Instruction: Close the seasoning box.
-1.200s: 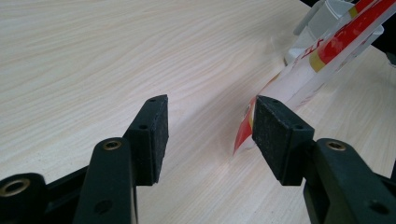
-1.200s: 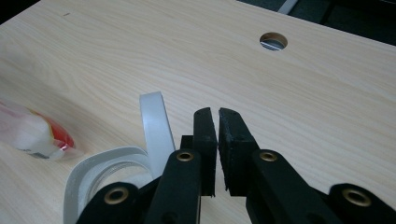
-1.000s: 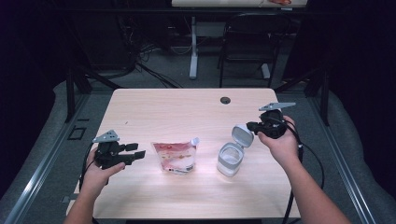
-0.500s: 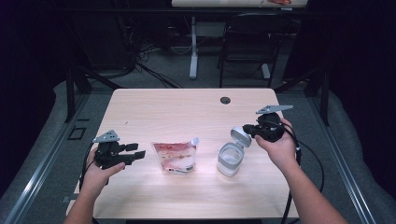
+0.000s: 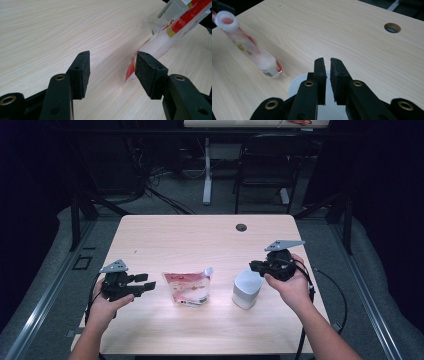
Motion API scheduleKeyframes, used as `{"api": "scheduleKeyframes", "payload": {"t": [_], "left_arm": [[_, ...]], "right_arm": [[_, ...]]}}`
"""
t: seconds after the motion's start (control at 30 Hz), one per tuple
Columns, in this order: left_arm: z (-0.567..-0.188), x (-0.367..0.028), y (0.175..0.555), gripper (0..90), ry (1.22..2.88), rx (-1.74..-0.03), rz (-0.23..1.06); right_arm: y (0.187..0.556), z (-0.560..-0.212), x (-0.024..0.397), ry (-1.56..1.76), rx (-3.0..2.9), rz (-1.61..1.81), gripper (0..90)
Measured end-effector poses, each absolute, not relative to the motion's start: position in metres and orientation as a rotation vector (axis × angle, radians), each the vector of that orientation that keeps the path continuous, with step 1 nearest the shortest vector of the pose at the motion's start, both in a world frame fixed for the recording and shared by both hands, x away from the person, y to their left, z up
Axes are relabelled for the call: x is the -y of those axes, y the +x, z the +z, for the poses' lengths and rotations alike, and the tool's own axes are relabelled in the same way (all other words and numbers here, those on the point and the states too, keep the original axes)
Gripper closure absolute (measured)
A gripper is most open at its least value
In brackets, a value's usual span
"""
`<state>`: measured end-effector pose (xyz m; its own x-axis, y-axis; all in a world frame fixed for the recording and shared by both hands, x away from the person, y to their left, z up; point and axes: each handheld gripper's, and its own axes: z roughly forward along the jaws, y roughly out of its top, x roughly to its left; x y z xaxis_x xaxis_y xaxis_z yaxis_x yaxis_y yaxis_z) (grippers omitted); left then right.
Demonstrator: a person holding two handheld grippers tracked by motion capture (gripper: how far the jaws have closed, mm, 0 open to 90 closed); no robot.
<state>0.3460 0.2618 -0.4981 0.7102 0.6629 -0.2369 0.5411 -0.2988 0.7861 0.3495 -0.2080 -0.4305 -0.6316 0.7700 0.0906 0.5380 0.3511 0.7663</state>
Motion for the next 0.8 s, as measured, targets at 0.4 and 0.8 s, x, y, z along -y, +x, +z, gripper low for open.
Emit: {"api": "scheduleKeyframes", "payload": {"t": [0.4,0.8], "left_arm": [[-0.499,-0.262,0.346,46.2,1.979,-0.921,0.168],[-0.499,-0.262,0.346,46.2,1.981,-0.929,0.166]], "right_arm": [[0.328,-0.446,0.188,1.067,-2.373,1.168,82.1],[0.311,-0.465,0.176,1.001,-2.419,1.215,74.4]]}}
